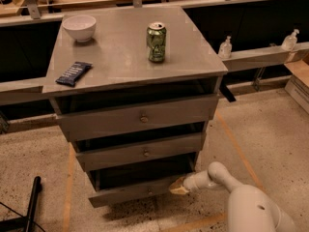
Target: Close bottom drawer
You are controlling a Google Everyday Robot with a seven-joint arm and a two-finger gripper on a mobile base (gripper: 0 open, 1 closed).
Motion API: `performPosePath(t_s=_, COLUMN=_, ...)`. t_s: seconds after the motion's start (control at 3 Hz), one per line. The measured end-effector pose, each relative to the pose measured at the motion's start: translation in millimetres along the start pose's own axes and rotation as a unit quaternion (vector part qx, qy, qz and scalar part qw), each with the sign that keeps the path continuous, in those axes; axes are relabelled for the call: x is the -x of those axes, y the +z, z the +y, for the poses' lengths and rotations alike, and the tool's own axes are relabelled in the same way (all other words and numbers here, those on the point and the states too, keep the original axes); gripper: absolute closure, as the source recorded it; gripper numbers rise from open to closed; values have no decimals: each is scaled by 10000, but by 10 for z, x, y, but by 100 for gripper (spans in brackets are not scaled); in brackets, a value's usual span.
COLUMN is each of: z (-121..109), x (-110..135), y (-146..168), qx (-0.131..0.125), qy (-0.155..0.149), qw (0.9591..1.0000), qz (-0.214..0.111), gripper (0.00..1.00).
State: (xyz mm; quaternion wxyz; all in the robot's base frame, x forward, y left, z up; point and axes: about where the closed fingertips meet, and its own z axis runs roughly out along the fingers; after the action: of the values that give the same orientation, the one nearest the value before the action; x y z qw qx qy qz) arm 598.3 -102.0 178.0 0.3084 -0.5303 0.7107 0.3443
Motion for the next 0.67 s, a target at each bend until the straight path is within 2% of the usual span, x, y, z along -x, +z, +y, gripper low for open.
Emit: performPosePath(t_s=0.67, z=-141, x=173, y=30, qx=-35, qy=-169, qw=9997, qz=-164, gripper=100)
